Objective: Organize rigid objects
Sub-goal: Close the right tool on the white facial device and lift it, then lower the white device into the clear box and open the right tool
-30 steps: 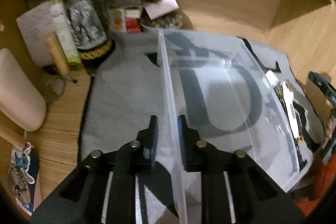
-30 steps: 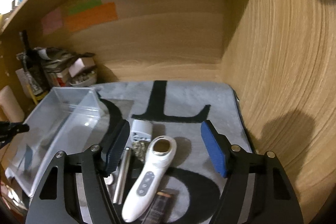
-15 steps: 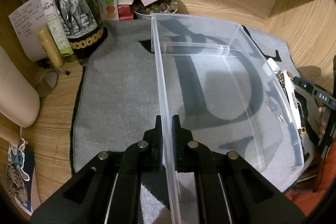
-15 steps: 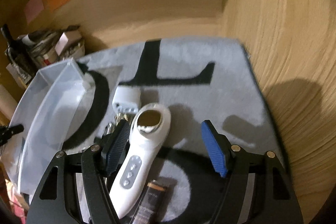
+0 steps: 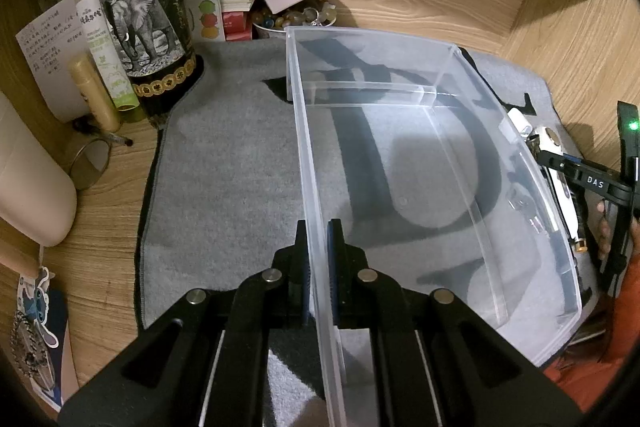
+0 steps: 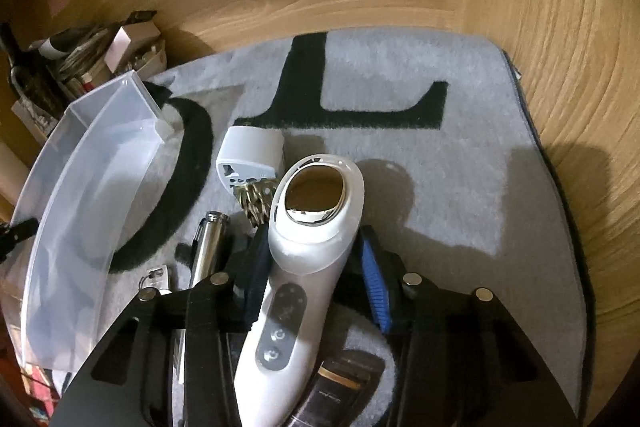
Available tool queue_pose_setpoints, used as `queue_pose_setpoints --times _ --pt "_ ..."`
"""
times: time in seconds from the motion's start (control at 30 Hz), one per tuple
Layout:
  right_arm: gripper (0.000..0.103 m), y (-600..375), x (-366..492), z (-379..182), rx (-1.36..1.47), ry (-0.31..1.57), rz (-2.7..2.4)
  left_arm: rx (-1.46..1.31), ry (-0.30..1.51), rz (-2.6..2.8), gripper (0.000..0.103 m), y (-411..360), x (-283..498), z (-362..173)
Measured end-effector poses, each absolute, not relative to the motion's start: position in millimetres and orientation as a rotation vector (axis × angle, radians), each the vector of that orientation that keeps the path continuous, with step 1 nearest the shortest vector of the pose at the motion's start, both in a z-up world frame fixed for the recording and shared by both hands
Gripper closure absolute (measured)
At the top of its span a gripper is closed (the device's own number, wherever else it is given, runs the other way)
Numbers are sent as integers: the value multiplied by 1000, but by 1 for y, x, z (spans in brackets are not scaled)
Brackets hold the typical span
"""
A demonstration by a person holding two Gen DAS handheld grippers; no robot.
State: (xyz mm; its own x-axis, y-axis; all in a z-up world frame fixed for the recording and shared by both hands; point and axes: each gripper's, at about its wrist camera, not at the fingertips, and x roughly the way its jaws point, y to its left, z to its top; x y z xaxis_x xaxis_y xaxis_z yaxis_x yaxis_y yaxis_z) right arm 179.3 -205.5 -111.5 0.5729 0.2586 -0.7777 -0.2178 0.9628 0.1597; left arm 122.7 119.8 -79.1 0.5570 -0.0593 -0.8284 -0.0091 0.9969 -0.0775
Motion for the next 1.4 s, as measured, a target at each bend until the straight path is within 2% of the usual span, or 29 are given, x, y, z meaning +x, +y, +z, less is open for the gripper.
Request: queue_pose_setpoints --times 0.2,0.73,1.07,1.4 --pt "68 -207 167 -95 66 790 242 -75 979 -28 96 119 123 -80" --pt "68 -171 123 -2 52 488 315 -50 961 -22 96 115 121 -79" --pt "68 -100 116 22 -4 441 499 -41 934 -29 96 115 119 -80" --pt "68 -33 130 -3 -101 562 621 -58 918 -50 95 117 117 -80"
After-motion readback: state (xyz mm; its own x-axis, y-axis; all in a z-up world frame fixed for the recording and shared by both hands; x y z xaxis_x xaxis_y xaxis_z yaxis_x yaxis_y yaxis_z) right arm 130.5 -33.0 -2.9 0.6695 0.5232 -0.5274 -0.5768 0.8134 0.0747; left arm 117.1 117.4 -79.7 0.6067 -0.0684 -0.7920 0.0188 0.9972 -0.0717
